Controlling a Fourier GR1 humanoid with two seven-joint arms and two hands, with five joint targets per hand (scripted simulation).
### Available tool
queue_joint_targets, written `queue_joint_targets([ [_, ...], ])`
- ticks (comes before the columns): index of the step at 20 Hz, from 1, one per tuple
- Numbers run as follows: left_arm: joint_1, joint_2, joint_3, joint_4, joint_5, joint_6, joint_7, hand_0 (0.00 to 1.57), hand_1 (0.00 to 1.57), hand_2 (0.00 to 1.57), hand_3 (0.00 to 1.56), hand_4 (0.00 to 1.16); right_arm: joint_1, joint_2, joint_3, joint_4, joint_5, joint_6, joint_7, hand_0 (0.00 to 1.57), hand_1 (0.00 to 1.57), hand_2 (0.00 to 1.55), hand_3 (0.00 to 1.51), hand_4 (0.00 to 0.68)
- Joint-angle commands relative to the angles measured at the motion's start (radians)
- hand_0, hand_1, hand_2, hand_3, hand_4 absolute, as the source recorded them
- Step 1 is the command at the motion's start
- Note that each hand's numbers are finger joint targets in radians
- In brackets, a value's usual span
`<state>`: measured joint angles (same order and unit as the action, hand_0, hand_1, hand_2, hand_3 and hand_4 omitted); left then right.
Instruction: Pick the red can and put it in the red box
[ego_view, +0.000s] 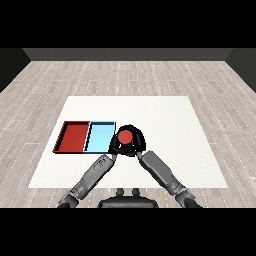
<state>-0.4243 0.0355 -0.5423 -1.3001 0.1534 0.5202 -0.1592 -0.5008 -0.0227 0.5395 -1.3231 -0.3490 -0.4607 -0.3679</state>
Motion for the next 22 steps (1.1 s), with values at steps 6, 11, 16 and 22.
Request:
queue_joint_targets([
  [6, -0.007, -0.034, 0.016, 0.035, -0.031, 0.002, 0.026, 1.57, 1.57, 1.5, 1.34, 0.86, 0.043, 0.021, -0.042, -0.052, 0.018, 0.057, -0.006, 1.52, 1.52, 1.45, 1.39, 0.541],
  [11, -0.015, -0.034, -0.066, -0.054, -0.046, 0.108, 0.087, 1.57, 1.57, 1.53, 1.43, 0.87, 0.03, 0.003, -0.035, -0.057, 0.022, 0.036, -0.003, 1.52, 1.52, 1.46, 1.4, 0.547],
  [16, -0.024, -0.034, -0.002, 0.052, 0.043, 0.042, -0.059, 1.57, 1.57, 1.55, 1.47, 1.03, -0.003, 0.021, 0.011, -0.056, -0.053, 0.032, 0.02, 1.4, 1.4, 1.41, 1.37, 0.471],
  [22, -0.028, -0.034, -0.018, 0.016, 0.027, 0.059, -0.022, 1.57, 1.57, 1.57, 1.49, 1.14, 0.036, 0.022, -0.014, -0.084, 0.018, 0.085, 0.01, 0.0, 0.0, 0.0, 0.0, 0.0],
])
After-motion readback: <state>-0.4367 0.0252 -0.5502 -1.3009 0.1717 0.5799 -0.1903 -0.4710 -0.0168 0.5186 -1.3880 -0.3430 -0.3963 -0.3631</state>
